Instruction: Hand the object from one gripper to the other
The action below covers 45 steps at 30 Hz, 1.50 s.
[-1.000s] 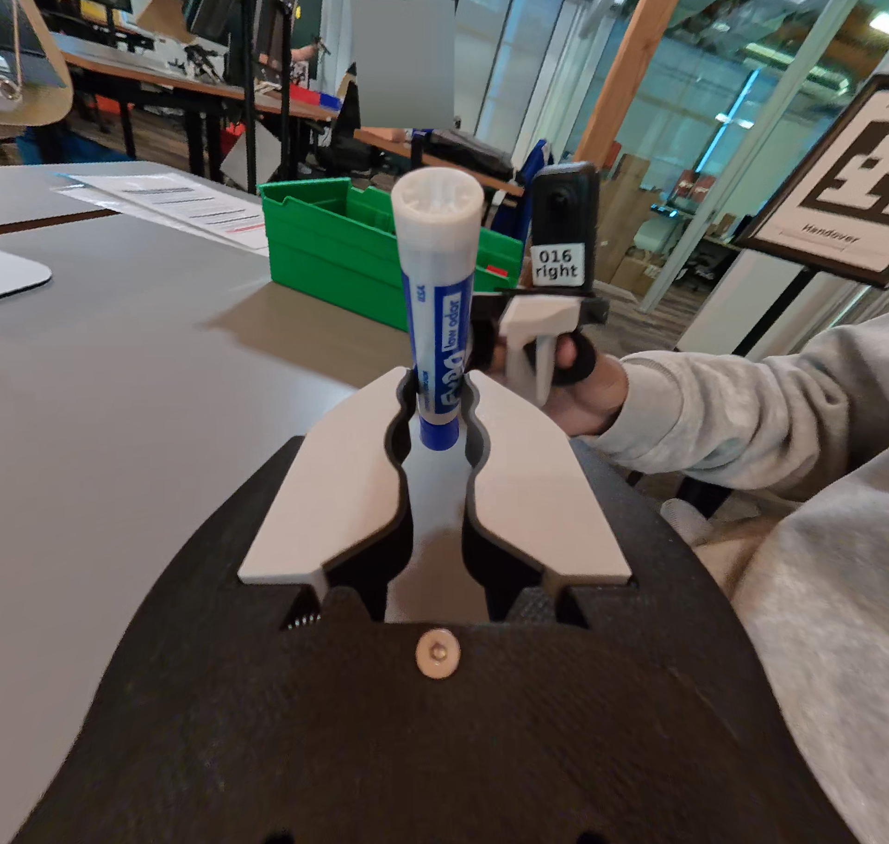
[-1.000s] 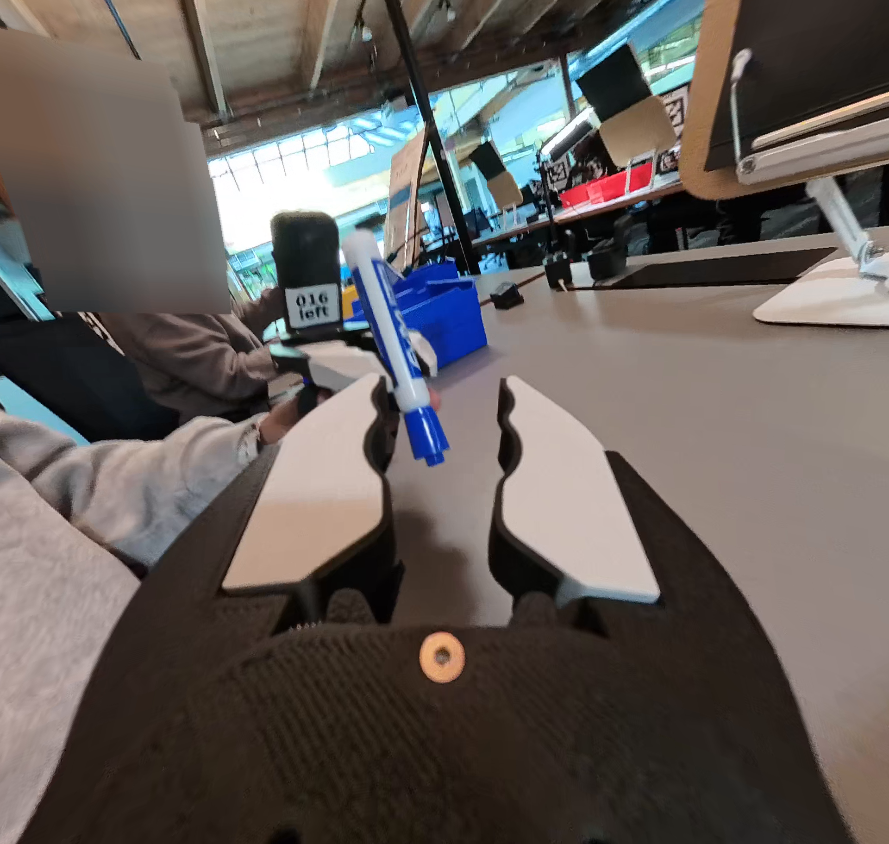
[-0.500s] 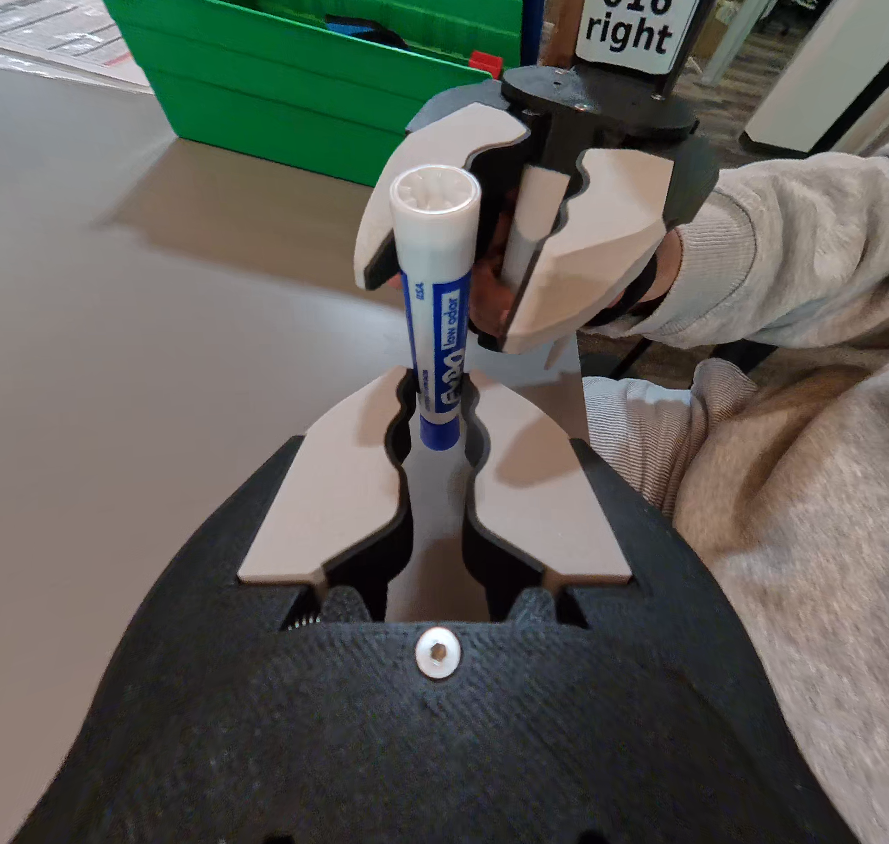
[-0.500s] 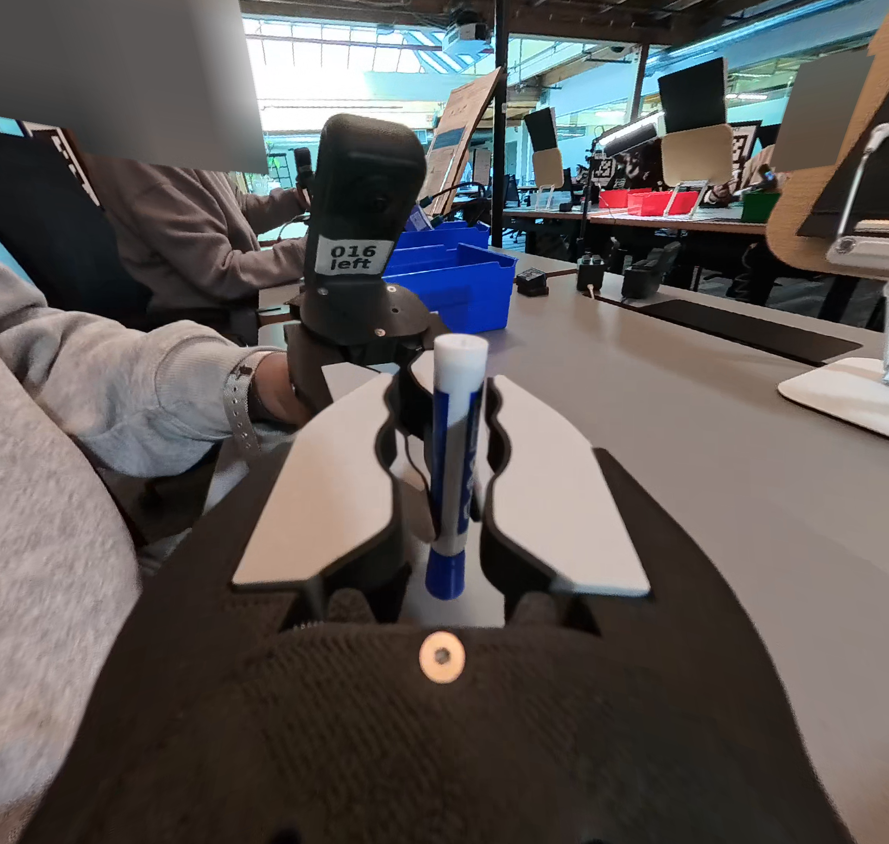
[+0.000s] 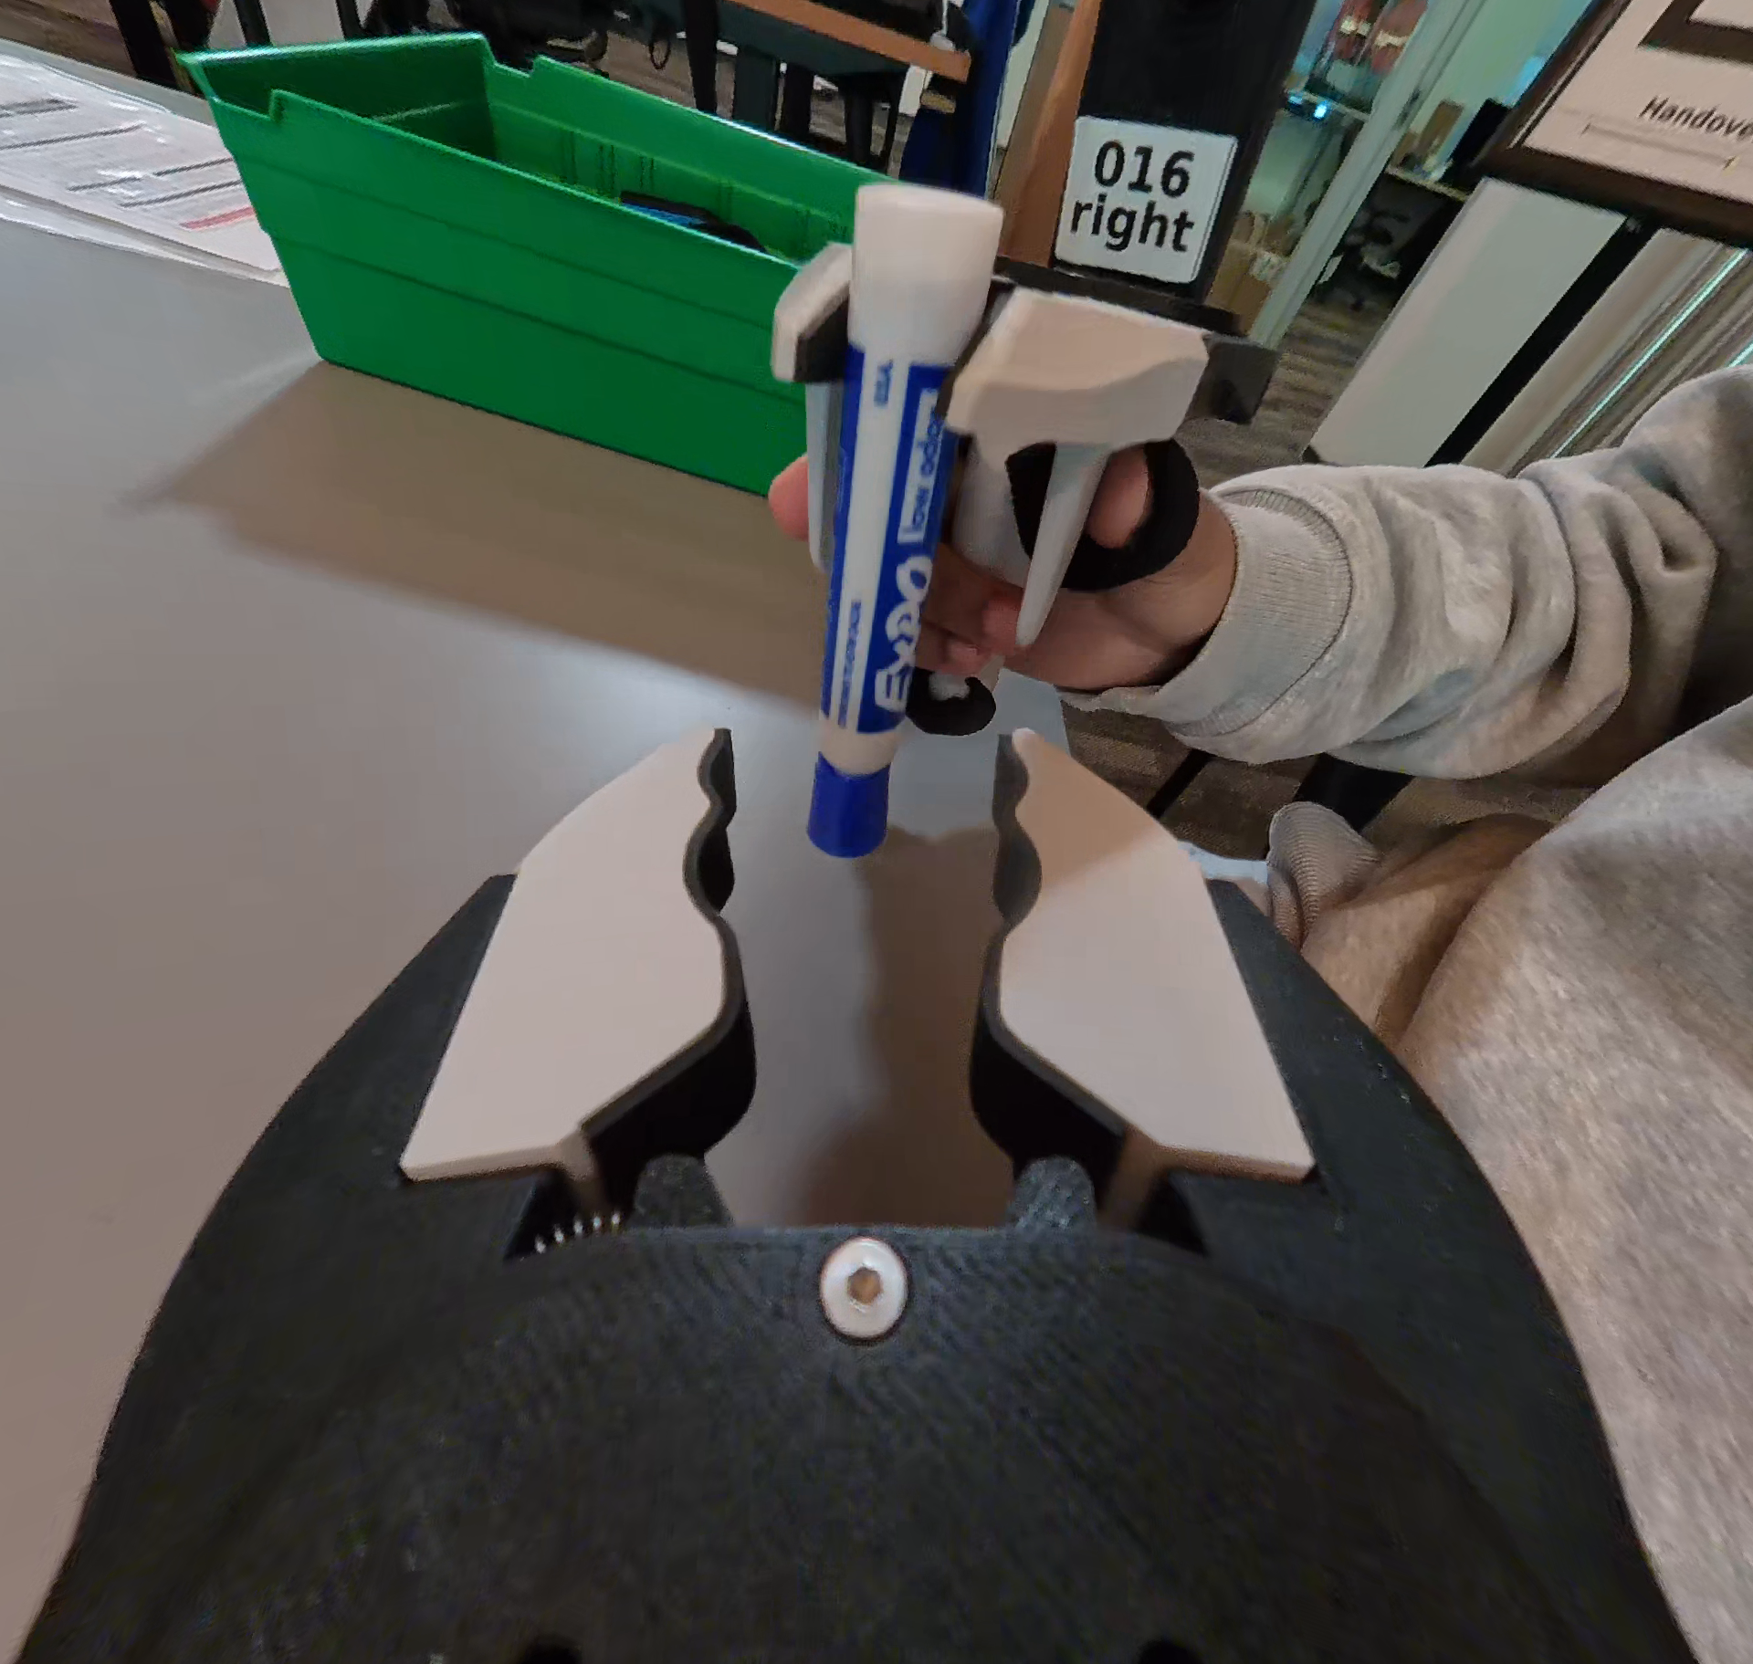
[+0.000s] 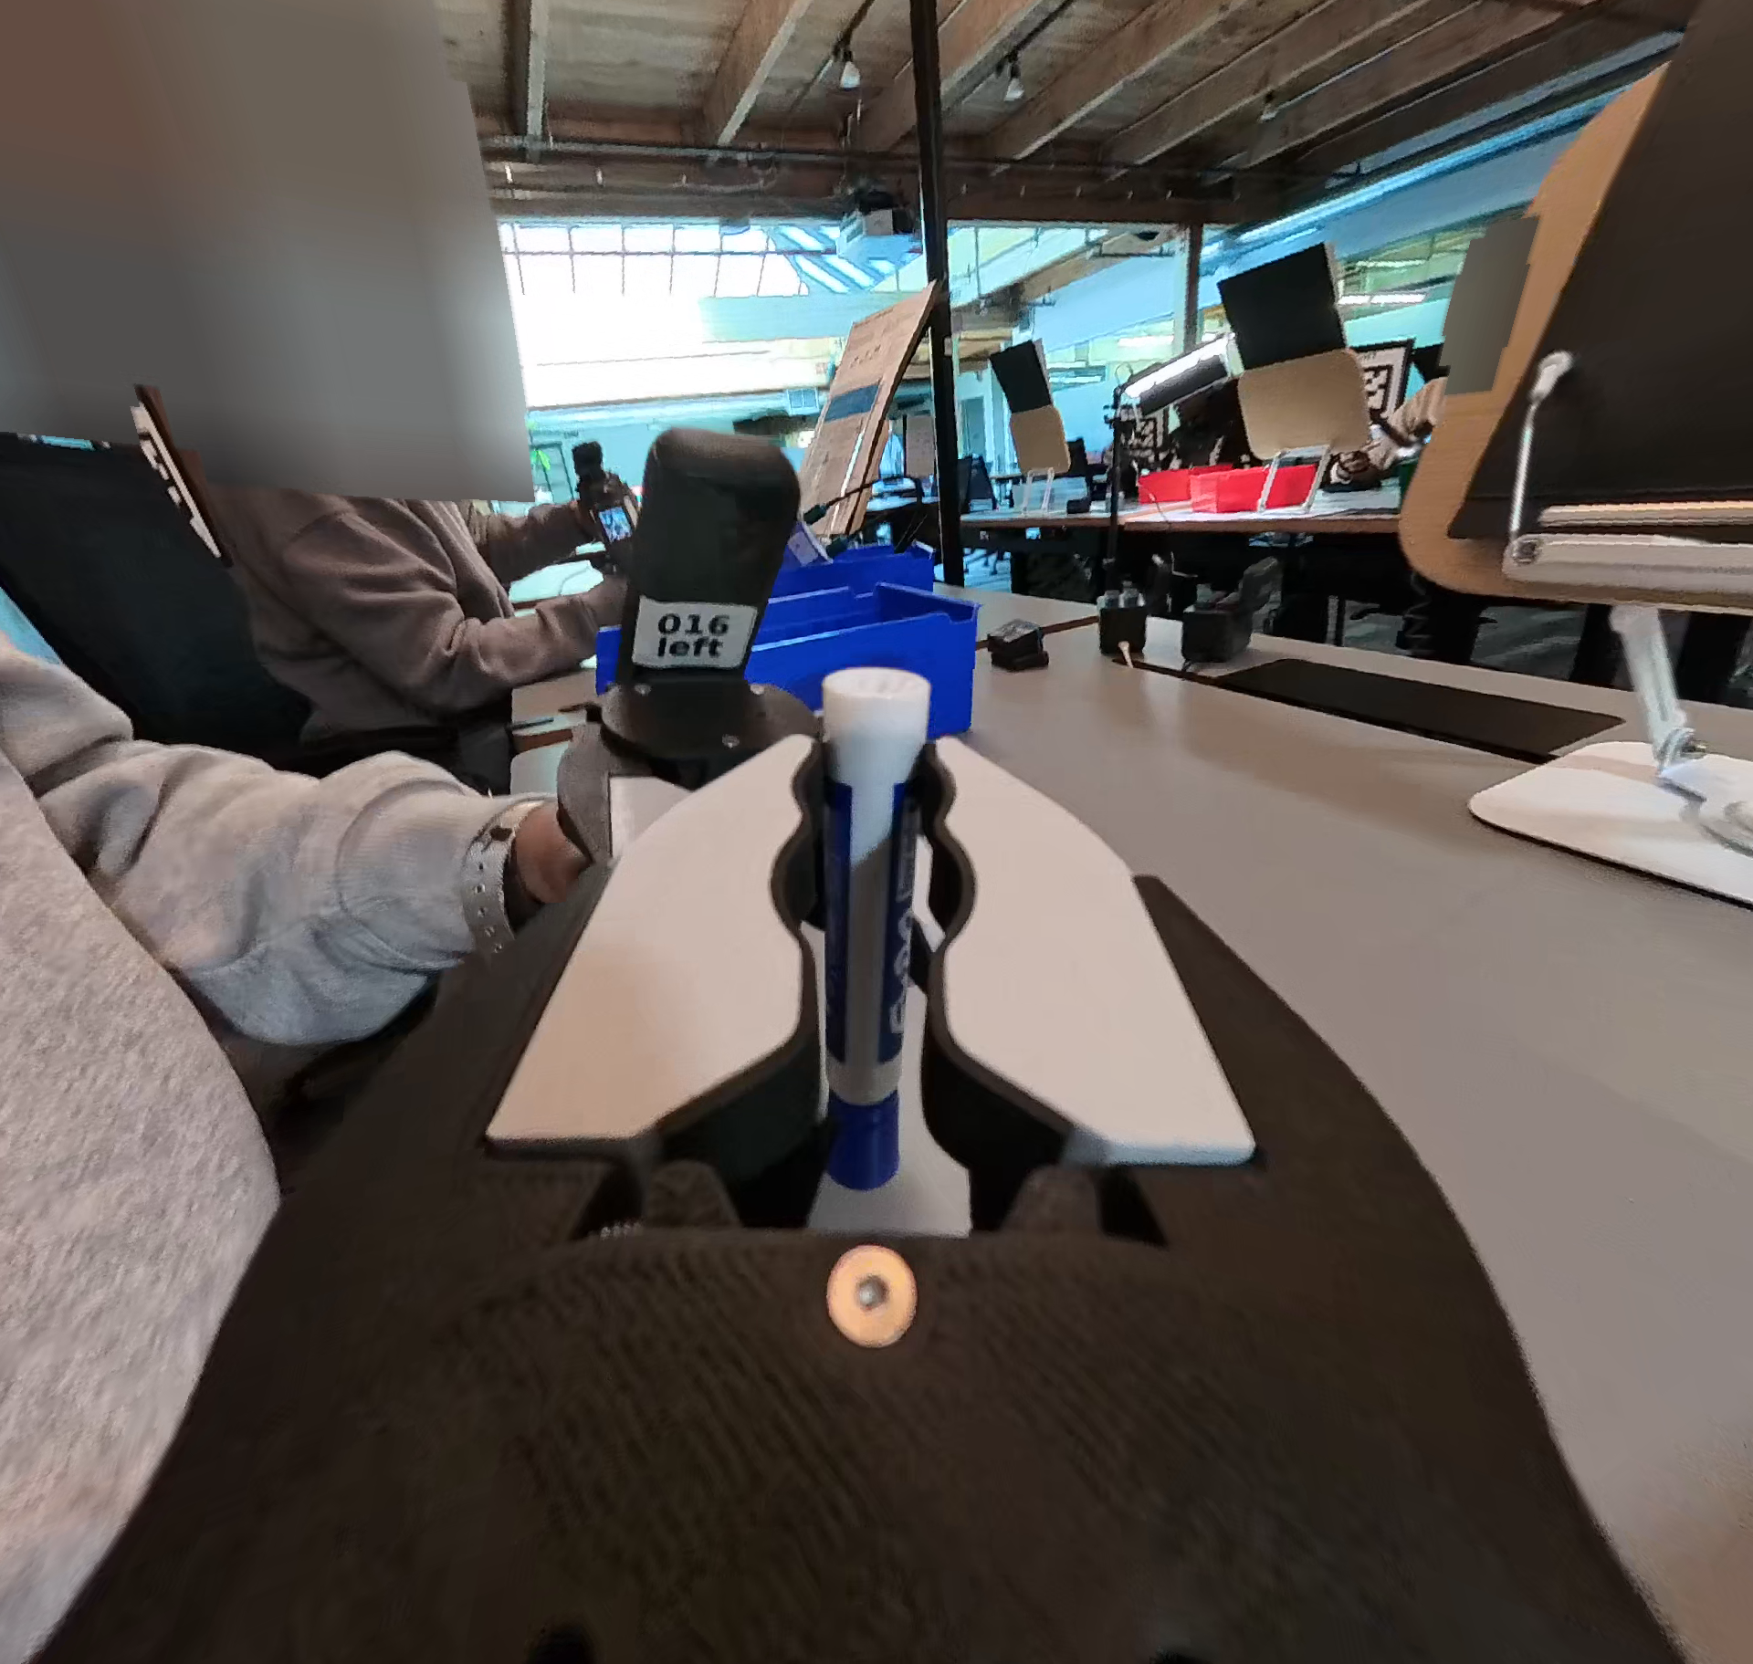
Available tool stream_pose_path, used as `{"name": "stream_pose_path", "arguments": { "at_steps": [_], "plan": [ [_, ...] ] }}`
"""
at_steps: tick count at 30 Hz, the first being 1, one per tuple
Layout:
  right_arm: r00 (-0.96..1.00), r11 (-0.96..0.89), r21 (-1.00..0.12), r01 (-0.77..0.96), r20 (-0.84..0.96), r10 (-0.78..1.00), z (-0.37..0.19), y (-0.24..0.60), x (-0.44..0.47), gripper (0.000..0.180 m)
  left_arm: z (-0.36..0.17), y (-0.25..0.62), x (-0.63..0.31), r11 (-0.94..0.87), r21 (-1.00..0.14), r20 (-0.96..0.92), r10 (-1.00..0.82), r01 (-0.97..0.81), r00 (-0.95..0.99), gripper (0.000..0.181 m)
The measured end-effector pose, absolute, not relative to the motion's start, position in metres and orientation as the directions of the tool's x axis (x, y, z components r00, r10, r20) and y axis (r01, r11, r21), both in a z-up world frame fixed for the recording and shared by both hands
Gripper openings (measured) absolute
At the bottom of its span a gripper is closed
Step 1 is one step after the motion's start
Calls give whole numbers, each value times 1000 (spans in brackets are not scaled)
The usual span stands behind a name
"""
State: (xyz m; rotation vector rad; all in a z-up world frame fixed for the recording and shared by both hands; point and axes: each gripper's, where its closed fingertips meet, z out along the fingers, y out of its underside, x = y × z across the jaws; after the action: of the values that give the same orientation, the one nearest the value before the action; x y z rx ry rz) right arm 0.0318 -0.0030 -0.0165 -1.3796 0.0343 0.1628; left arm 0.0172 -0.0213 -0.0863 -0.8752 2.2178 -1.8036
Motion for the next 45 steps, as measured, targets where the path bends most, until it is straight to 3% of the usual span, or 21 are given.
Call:
{"name": "stream_pose_path", "arguments": {
  "at_steps": [5, 20, 24, 31, 36, 45],
  "plan": [
    [969, 257, -937, -238, -212, 124, -8, -12, 41, 20, -87, -22, 17, 52, -929, 294, -496, -366, -817, 54],
    [960, 249, -937, -244, -196, 201, -5, -7, 23, 23, -97, -35, 9, 57, -916, 334, -442, -398, -832, 37],
    [955, 251, -933, -259, -209, 210, -5, -8, 23, 20, -95, -38, 7, 53, -919, 331, -432, -390, -839, 21],
    [946, 255, -923, -286, -231, 226, -4, -8, 24, 21, -94, -38, 6, 58, -924, 318, -432, -378, -844, 20],
    [931, 260, -905, -337, -280, 234, -3, -7, 28, 47, -85, -34, 9, -4, -928, 338, -432, -373, -836, 19],
    [920, 241, -896, -373, -325, 217, -10, -5, 35, 49, -65, -5, 22, -164, -917, 397, -459, -363, -795, 19]
  ]
}}
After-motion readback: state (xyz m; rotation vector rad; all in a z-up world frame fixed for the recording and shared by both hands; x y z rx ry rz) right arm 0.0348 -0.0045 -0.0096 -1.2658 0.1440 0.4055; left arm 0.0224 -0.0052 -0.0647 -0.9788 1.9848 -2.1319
